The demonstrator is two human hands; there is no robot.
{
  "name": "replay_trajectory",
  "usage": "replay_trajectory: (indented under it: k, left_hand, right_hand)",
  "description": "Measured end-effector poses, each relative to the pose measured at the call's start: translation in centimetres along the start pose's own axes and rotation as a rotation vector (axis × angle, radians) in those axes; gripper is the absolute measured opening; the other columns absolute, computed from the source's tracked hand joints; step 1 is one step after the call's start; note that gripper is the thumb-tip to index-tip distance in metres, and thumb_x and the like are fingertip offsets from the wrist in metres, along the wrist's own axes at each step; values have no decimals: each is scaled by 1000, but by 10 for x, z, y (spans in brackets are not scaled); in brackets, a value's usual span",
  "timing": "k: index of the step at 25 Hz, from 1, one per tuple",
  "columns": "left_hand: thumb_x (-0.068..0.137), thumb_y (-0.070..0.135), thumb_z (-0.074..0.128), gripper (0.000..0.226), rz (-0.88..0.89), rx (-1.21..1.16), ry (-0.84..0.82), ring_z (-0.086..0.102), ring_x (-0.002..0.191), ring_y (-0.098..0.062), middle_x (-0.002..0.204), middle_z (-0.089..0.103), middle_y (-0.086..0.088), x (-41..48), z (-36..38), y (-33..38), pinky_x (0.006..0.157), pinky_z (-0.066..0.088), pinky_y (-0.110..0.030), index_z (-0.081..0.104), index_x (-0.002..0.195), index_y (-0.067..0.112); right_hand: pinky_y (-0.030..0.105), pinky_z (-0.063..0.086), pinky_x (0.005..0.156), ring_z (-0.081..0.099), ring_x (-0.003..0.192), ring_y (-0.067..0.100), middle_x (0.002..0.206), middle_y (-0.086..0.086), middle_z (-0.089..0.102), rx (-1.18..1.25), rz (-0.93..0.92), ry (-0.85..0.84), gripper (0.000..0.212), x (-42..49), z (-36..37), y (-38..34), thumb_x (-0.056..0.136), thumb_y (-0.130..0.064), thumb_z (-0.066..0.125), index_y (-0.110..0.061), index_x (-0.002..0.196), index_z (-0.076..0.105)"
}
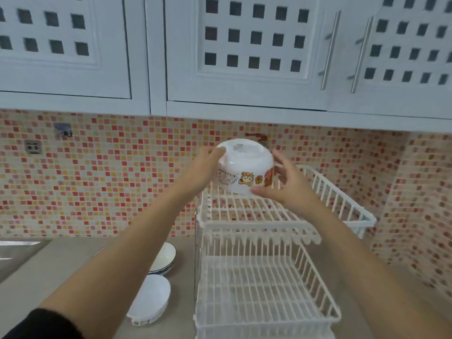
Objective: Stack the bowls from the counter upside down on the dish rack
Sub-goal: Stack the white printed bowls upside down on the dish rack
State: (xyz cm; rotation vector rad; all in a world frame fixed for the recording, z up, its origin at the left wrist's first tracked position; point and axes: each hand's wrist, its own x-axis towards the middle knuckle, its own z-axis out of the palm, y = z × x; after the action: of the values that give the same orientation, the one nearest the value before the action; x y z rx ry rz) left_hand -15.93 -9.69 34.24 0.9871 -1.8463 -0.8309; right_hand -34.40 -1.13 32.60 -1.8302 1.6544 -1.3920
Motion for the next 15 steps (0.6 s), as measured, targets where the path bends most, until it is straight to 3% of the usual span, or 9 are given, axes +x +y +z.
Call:
replay_trajectory:
  k: [4,9,13,15]
  left_hand:
    - [81,60,52,75,-121,121,-20,60,108,-27,127,56,-6,50,41,-19,91,52,-43,38,139,14]
    - [88,47,49,61,-377,289,-195,62,89,-27,113,62,-12,83,68,-45,76,53,-34,51,128,1]
    - [94,32,49,56,-500,190,-256,55,106,-29,137,50,-15,89,72,-57,92,49,-38,39,138,-1]
    - [94,33,47,57,-497,226,-258,57,110,-29,133,53,-17,91,72,-61,94,51,-38,41,138,-1]
  right_hand:
    - [33,40,101,45,126,12,136,-9,44,-224,5,-132,101,49,-8,45,62,-35,88,-28,145,30]
    - [35,47,95,54,119,21,134,-5,54,-426,84,-416,93,93,-1,94,62,-40,86,-27,141,37]
    - [40,53,91,57,110,23,134,-1,51,-593,121,-596,104,118,10,106,58,-50,85,-24,143,29]
    - [43,53,90,57,108,25,134,1,50,-640,99,-615,111,124,17,111,55,-54,85,-27,144,26]
